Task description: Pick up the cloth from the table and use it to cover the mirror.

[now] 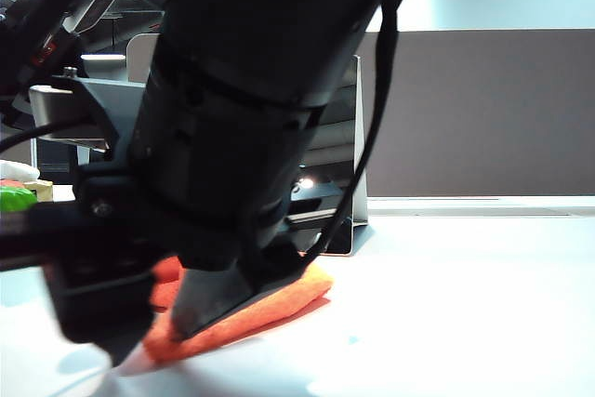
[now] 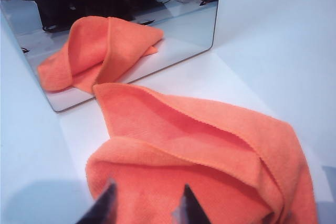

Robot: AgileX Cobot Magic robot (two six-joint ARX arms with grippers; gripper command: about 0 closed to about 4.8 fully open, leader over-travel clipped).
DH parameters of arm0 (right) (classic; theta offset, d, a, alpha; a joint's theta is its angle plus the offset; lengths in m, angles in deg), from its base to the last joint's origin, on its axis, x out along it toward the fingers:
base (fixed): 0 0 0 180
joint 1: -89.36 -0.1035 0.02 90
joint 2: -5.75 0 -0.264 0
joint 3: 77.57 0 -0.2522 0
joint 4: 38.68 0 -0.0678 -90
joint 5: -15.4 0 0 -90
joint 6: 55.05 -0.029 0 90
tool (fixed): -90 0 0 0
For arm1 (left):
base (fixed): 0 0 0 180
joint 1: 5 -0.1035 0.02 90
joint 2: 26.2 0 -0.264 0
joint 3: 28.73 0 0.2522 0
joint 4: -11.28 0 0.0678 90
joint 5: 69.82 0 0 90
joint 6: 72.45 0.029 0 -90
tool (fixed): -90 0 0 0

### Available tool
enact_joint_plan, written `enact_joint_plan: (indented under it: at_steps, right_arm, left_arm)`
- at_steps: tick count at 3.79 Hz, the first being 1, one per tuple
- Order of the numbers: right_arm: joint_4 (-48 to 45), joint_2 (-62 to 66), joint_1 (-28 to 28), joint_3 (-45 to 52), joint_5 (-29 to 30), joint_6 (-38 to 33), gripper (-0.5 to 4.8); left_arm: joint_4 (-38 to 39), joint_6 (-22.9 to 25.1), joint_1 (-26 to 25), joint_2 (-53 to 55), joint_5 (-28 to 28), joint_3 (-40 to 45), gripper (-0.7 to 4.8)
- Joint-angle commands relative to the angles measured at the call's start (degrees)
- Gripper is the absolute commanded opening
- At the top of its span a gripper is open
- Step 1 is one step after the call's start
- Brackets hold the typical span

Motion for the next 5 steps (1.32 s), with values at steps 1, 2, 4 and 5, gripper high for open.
enact_joint_plan:
  at_steps: [1,2,4,5]
  right_arm:
    - [4.37,-0.94,1.73,-0.22,-5.53,-0.26,-0.02]
    - [6.36,-2.8,4.35,-0.22,-7.63,-0.26,-0.02]
    - [23.17,-27.02,14.95,-0.2,-9.18,1.27,-0.01]
    - [29.62,-27.06,15.93,-0.11,-12.92,1.31,-0.01]
  left_arm:
    - [1.09,-0.39,-0.04,-0.11,-0.26,-0.24,1.56]
    - [1.11,-0.39,-0.04,-0.11,-0.26,-0.22,1.55]
    - [2.67,2.67,-0.04,0.46,5.18,-0.2,2.77]
    - [-2.97,4.9,0.0,5.14,2.43,-0.22,2.88]
